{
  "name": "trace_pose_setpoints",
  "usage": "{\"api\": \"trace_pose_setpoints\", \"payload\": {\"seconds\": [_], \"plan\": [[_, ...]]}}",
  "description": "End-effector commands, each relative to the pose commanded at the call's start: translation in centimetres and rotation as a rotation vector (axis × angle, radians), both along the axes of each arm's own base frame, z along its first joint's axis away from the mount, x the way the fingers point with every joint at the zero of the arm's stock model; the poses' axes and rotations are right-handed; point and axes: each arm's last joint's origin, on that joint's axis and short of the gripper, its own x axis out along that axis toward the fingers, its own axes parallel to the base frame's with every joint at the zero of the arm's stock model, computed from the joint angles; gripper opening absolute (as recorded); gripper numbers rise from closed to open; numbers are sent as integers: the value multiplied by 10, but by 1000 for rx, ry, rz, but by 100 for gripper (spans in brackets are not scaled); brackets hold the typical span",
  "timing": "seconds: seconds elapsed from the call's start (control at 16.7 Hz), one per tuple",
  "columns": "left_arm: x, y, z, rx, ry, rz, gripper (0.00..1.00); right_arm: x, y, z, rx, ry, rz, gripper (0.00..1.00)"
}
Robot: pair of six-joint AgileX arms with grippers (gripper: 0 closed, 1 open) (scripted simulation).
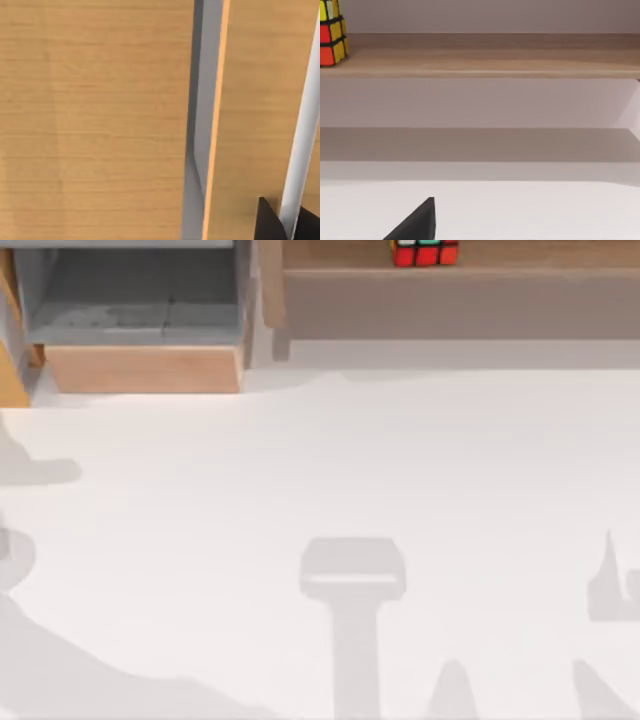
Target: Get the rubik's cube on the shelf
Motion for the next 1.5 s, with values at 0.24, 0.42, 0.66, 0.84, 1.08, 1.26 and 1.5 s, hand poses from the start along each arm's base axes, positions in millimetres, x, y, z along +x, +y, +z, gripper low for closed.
{"api": "trace_pose_setpoints", "payload": {"seconds": [0.24,0.42,0.66,0.84,1.08,1.26,1.5], "plan": [[33,1,1,3,-5,0,0,0,0,0,0,0,0,100],[56,-1,2,5,-7,-3,0,0,0,0,0,0,0,100],[60,-2,2,1,-4,-3,0,0,0,0,0,0,0,100],[60,-2,2,1,-4,-3,15,0,0,0,0,0,0,100],[60,-2,2,1,-4,-3,45,0,0,0,0,0,0,100],[60,-2,2,1,-4,-3,68,0,0,0,0,0,0,100],[60,-2,2,1,-4,-3,98,0,0,0,0,0,0,100]]}}
